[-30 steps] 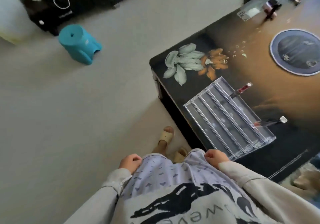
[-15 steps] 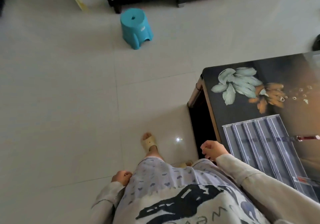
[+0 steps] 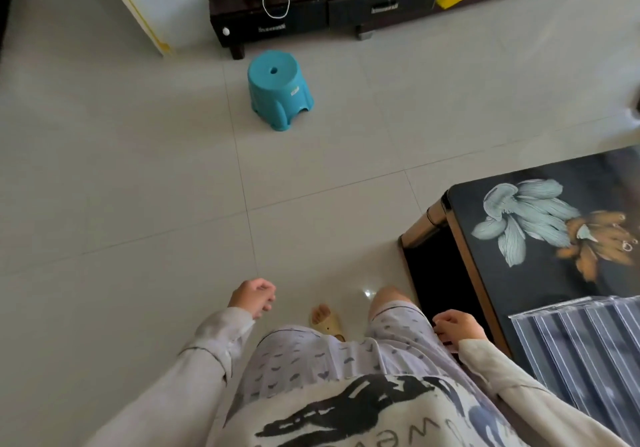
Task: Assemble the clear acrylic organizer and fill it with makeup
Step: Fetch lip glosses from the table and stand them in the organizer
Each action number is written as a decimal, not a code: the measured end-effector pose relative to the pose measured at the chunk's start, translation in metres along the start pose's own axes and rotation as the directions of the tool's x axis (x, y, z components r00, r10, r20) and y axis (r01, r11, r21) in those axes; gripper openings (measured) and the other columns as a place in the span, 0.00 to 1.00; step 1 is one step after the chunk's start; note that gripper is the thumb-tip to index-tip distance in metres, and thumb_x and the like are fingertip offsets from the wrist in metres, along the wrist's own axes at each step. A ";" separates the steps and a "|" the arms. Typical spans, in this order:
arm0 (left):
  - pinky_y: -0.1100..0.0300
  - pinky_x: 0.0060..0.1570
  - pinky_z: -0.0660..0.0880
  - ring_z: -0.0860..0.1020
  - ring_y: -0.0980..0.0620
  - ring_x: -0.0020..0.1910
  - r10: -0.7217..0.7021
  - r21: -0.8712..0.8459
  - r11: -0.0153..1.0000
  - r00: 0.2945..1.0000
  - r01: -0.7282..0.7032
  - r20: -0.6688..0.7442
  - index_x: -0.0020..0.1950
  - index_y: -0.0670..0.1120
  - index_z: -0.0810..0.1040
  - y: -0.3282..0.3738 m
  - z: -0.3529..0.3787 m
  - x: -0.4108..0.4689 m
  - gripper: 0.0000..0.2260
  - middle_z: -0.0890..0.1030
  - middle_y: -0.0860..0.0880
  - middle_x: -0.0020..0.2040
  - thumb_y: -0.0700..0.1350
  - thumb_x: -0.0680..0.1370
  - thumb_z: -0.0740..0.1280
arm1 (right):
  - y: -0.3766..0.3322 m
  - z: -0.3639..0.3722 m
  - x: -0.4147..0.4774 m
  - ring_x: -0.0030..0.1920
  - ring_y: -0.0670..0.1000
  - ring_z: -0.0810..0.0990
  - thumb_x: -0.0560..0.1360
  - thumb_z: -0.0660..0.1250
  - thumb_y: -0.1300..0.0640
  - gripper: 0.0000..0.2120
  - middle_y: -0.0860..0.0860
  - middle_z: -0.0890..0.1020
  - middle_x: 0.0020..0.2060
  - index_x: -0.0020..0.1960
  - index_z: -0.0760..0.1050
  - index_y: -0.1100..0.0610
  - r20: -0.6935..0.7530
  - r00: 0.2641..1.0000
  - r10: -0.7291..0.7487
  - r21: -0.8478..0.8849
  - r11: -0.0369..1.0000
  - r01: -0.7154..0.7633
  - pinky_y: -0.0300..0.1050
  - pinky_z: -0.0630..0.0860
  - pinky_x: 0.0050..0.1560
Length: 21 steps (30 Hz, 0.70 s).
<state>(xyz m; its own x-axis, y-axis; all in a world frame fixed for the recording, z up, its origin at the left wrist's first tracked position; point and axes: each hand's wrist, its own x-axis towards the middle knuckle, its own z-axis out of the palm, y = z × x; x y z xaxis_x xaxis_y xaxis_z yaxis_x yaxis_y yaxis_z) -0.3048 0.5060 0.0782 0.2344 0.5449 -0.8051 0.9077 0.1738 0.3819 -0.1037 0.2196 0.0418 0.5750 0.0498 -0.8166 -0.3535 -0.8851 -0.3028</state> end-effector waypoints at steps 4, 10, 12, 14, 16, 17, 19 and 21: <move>0.71 0.16 0.61 0.70 0.53 0.27 -0.017 -0.025 1.000 0.998 0.019 0.053 0.34 0.48 0.72 0.027 -0.007 0.023 0.13 0.74 0.49 0.33 0.36 0.77 0.59 | -0.028 -0.003 0.010 0.30 0.53 0.73 0.74 0.61 0.67 0.06 0.55 0.77 0.32 0.44 0.76 0.60 0.027 0.999 0.040 0.040 0.998 -0.041 0.41 0.72 0.31; 0.68 0.20 0.60 0.69 0.53 0.27 -0.070 0.032 0.997 0.988 0.067 0.134 0.36 0.46 0.72 0.063 -0.004 0.057 0.11 0.74 0.49 0.33 0.36 0.77 0.59 | -0.085 -0.014 0.048 0.31 0.52 0.73 0.75 0.59 0.67 0.06 0.59 0.78 0.40 0.45 0.74 0.60 0.052 0.998 0.029 0.093 0.995 -0.034 0.40 0.69 0.31; 0.66 0.22 0.62 0.70 0.53 0.27 -0.094 0.060 0.994 0.987 0.087 0.131 0.39 0.45 0.73 0.080 -0.007 0.071 0.09 0.75 0.49 0.33 0.36 0.77 0.59 | -0.111 -0.023 0.064 0.31 0.52 0.73 0.75 0.59 0.67 0.06 0.59 0.77 0.40 0.45 0.74 0.60 0.058 0.998 0.022 0.096 0.995 -0.027 0.41 0.68 0.31; 0.64 0.26 0.63 0.70 0.51 0.28 -0.113 0.070 0.992 0.986 0.105 0.119 0.36 0.45 0.72 0.100 -0.009 0.085 0.12 0.74 0.48 0.32 0.36 0.77 0.59 | -0.138 -0.036 0.081 0.31 0.52 0.72 0.76 0.59 0.67 0.06 0.59 0.77 0.39 0.45 0.74 0.61 0.065 0.998 0.016 0.123 0.992 -0.024 0.40 0.69 0.30; 0.63 0.29 0.65 0.71 0.51 0.28 -0.127 0.083 0.989 0.986 0.119 0.108 0.33 0.47 0.72 0.122 -0.012 0.100 0.14 0.75 0.47 0.32 0.35 0.77 0.59 | -0.165 -0.052 0.097 0.31 0.51 0.72 0.76 0.59 0.67 0.06 0.57 0.77 0.37 0.46 0.74 0.60 0.067 0.998 0.017 0.142 0.990 -0.026 0.40 0.70 0.30; 0.63 0.29 0.65 0.71 0.51 0.28 -0.129 0.094 0.988 0.986 0.119 0.102 0.33 0.47 0.72 0.134 -0.013 0.106 0.14 0.75 0.48 0.32 0.35 0.77 0.59 | -0.179 -0.061 0.105 0.31 0.50 0.73 0.76 0.59 0.67 0.06 0.55 0.77 0.36 0.46 0.74 0.59 0.070 0.997 0.009 0.140 0.990 -0.019 0.39 0.71 0.29; 0.63 0.30 0.66 0.72 0.51 0.28 -0.121 0.095 0.989 0.989 0.113 0.088 0.33 0.47 0.73 0.161 -0.017 0.117 0.13 0.76 0.47 0.33 0.35 0.76 0.60 | -0.204 -0.079 0.119 0.30 0.48 0.74 0.75 0.60 0.66 0.06 0.52 0.77 0.33 0.47 0.74 0.58 0.076 0.997 -0.005 0.148 0.989 -0.006 0.34 0.72 0.24; 0.64 0.31 0.67 0.73 0.51 0.30 -0.105 0.095 0.991 0.993 0.098 0.062 0.33 0.48 0.74 0.186 -0.020 0.131 0.12 0.77 0.47 0.34 0.36 0.75 0.61 | -0.225 -0.096 0.133 0.30 0.47 0.75 0.75 0.60 0.66 0.07 0.53 0.77 0.35 0.49 0.74 0.58 0.062 0.998 0.007 0.156 0.988 -0.016 0.34 0.72 0.24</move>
<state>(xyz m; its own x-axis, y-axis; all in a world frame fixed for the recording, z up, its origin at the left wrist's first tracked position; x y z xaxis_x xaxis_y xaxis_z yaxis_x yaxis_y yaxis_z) -0.1123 0.6258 0.0531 0.1593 0.4721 -0.8670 0.9554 0.1474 0.2558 0.1226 0.3809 0.0484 0.5261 0.0724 -0.8473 -0.4734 -0.8028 -0.3626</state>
